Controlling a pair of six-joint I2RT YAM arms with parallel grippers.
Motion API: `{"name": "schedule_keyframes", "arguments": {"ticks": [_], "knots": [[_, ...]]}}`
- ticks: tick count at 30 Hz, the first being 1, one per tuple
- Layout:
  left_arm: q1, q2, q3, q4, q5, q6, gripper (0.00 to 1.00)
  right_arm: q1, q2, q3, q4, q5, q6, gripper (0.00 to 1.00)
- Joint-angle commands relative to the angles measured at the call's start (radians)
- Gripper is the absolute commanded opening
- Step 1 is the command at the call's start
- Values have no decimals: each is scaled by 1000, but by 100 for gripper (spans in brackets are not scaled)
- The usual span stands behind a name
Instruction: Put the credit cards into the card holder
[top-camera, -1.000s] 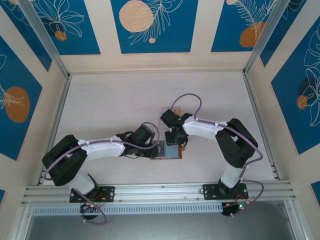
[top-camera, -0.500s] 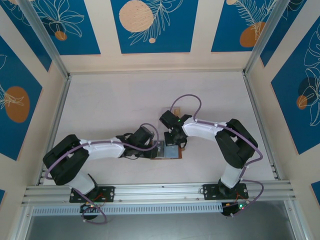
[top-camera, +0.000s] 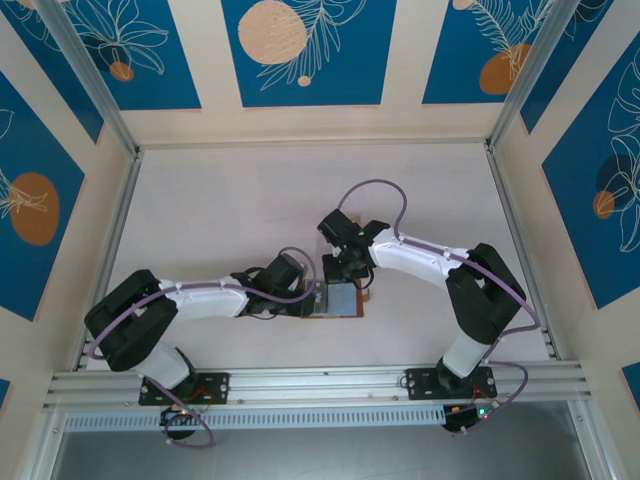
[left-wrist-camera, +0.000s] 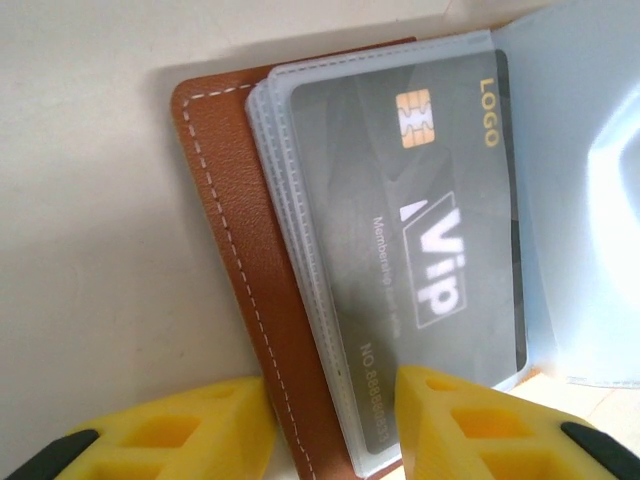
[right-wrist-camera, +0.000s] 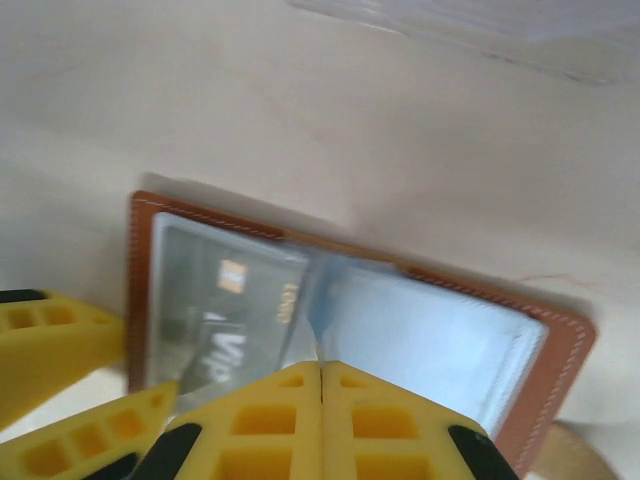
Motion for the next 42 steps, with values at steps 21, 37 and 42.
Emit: {"name": "schedule_keyframes", "arguments": {"ticks": [21, 37, 42], "knots": [[-6, 5, -67, -26, -27, -46, 42, 2, 110, -48, 257, -343, 156, 38], [6, -291, -74, -217, -42, -36, 59, -5, 91, 1, 340, -432, 130, 42], [12, -262, -6, -223, -14, 2, 64, -31, -32, -9, 204, -331, 74, 44]]}}
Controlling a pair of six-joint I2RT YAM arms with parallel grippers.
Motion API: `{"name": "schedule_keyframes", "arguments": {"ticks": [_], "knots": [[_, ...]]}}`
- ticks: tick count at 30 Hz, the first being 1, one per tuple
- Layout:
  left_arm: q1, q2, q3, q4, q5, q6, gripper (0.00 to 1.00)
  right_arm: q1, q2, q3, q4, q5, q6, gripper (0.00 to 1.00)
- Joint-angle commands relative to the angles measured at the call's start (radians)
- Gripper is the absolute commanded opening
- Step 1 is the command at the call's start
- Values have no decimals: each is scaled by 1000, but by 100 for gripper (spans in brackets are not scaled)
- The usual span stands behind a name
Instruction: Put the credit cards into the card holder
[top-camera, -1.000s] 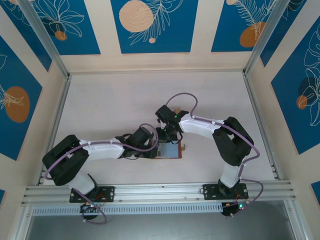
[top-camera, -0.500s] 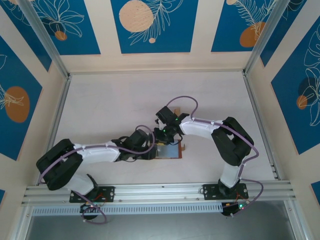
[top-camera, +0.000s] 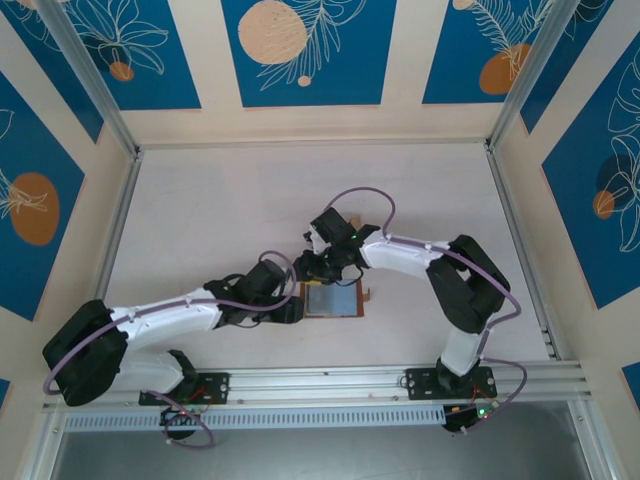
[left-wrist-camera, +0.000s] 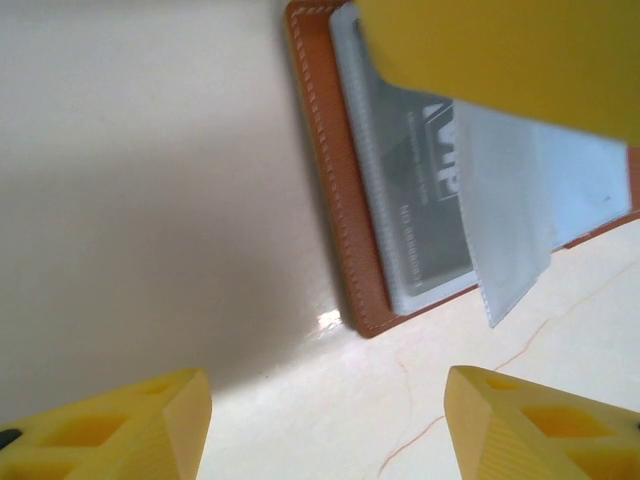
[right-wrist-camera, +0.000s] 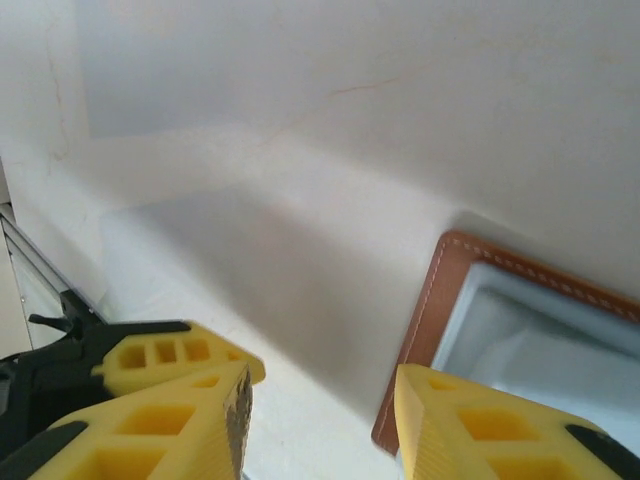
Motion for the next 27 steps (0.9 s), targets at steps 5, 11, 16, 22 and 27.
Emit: {"name": "schedule_keyframes", "arguments": {"ticks": [5, 11, 16, 22, 27], "knots": [[9, 73, 136, -23, 42, 66, 65, -103, -199, -44, -162, 91, -77, 47], [9, 193, 259, -81, 2, 102, 67, -239, -256, -69, -254, 192, -90, 46], [9, 319, 305, -102, -49, 131, 64, -307, -191, 41, -339, 336, -138, 49], [9, 375, 272, -69, -79, 131, 58, -339, -34, 197, -369, 386, -194, 47], [9, 382, 229, -37, -74, 120, 53, -337, 89, 327, -409, 410, -219, 42]]}}
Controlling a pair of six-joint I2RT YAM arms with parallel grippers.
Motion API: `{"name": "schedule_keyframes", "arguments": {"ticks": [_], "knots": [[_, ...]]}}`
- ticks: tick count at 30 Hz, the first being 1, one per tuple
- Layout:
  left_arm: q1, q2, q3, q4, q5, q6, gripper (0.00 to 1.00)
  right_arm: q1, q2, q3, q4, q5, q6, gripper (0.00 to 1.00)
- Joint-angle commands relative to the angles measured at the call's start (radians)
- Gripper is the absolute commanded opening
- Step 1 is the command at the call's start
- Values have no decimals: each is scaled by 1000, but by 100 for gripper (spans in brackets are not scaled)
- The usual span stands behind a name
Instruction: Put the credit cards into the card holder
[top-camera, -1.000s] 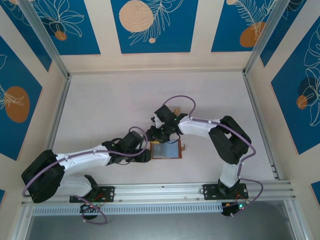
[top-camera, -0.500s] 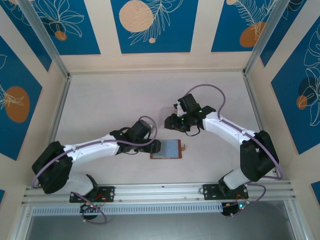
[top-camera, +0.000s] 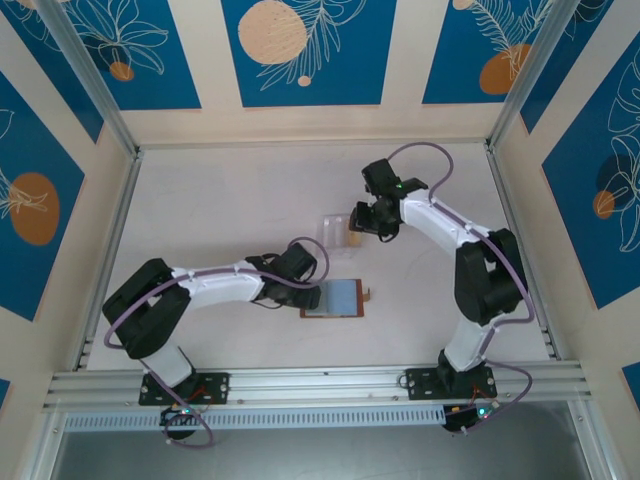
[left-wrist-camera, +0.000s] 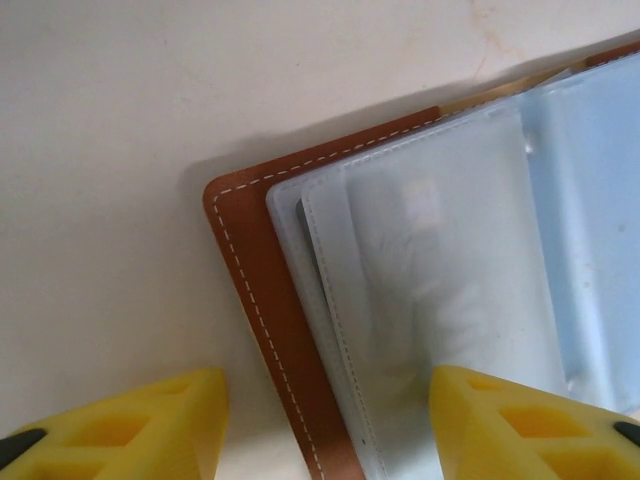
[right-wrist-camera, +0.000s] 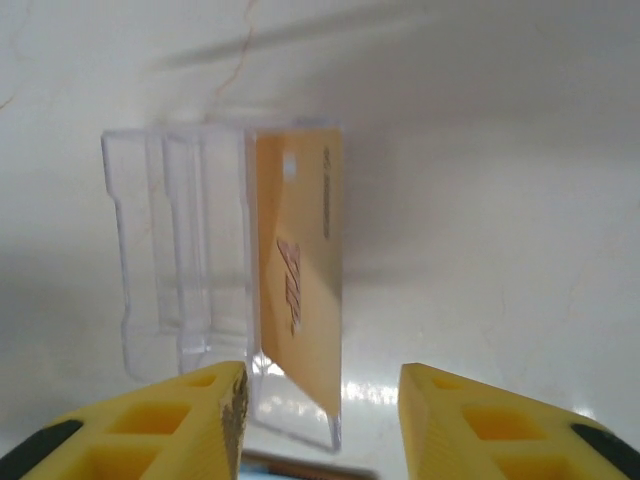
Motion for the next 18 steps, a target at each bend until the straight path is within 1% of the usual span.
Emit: {"name": "schedule_keyframes", "arguments": {"ticks": [1, 5, 10, 12, 18], "knots": [[7, 9, -39, 16, -16, 3, 52, 3, 61, 75, -59, 32, -38, 41], [6, 7, -60, 30, -13, -9, 50, 6, 107, 109, -67, 30, -43, 36], [5, 11, -75, 51, -1, -19, 47, 8, 138, 133, -78, 17, -47, 24], [6, 14, -79, 58, 2, -22, 47, 13, 137, 139, -79, 17, -48, 17], [6, 30, -84, 77, 13, -32, 47, 32, 130, 164, -109, 53, -56, 7]]}}
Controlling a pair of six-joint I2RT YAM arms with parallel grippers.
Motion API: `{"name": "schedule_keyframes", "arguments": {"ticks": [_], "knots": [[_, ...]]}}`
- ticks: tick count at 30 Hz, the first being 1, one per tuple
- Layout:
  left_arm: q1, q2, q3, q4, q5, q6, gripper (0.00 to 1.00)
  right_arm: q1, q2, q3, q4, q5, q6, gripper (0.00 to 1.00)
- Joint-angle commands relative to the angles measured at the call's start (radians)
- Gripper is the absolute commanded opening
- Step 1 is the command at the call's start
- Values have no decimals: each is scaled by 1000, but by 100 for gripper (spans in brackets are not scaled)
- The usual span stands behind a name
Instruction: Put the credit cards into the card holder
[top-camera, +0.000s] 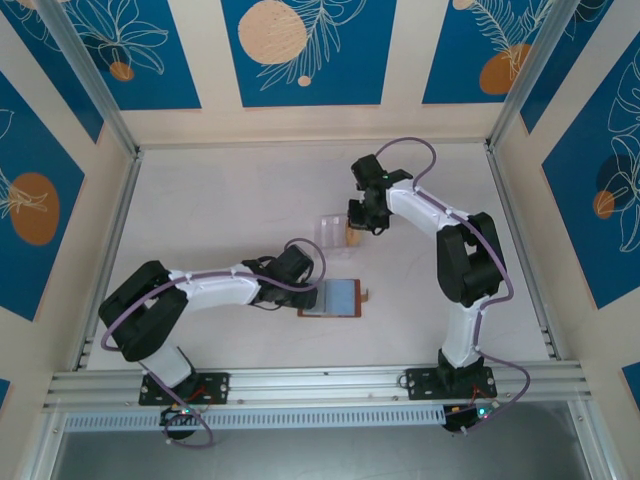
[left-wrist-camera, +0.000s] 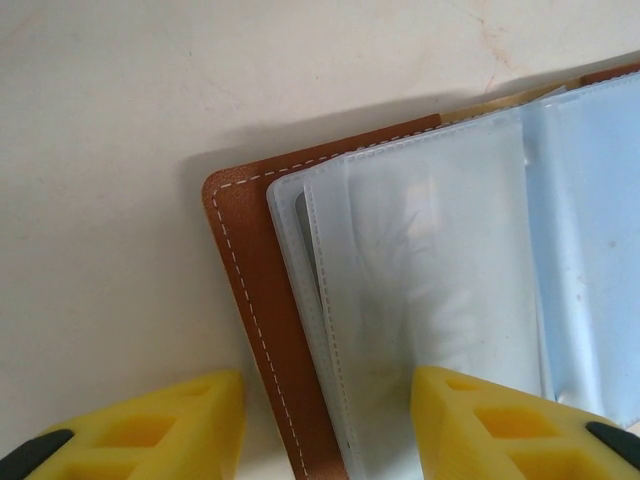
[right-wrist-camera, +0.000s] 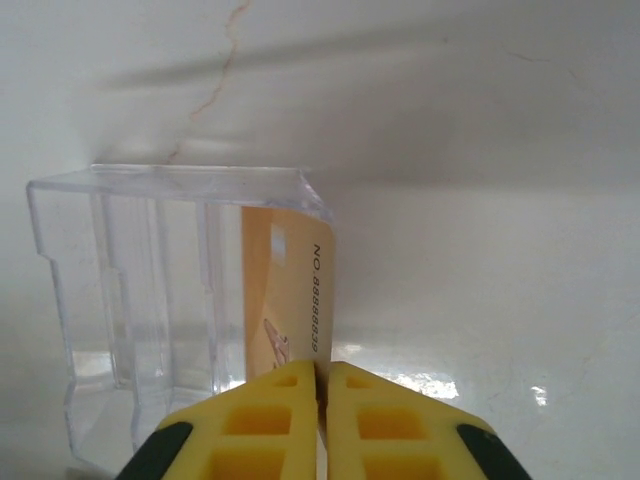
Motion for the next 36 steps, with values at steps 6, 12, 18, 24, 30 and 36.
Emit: {"name": "schedule_keyframes", "arguments": {"ticks": [6, 12, 18, 24, 30, 36], "knots": [[4, 57, -47, 29, 27, -21, 46, 31, -8, 58, -68, 40, -23, 0], [4, 57, -55, 50, 56, -27, 45, 34, -37, 78, -78, 27, -39, 0], [4, 31, -61, 66, 83, -19, 43, 59, -218, 21, -43, 14, -47, 0], [4, 12, -68, 76, 107, -4, 42, 106, -456, -252, 164, -144, 11, 0], [3, 14, -77, 86, 122, -8, 39, 148, -615, -607, 493, -256, 147, 0], [4, 17, -87, 86, 121, -8, 39, 222, -609, -823, 725, -226, 272, 0]]}}
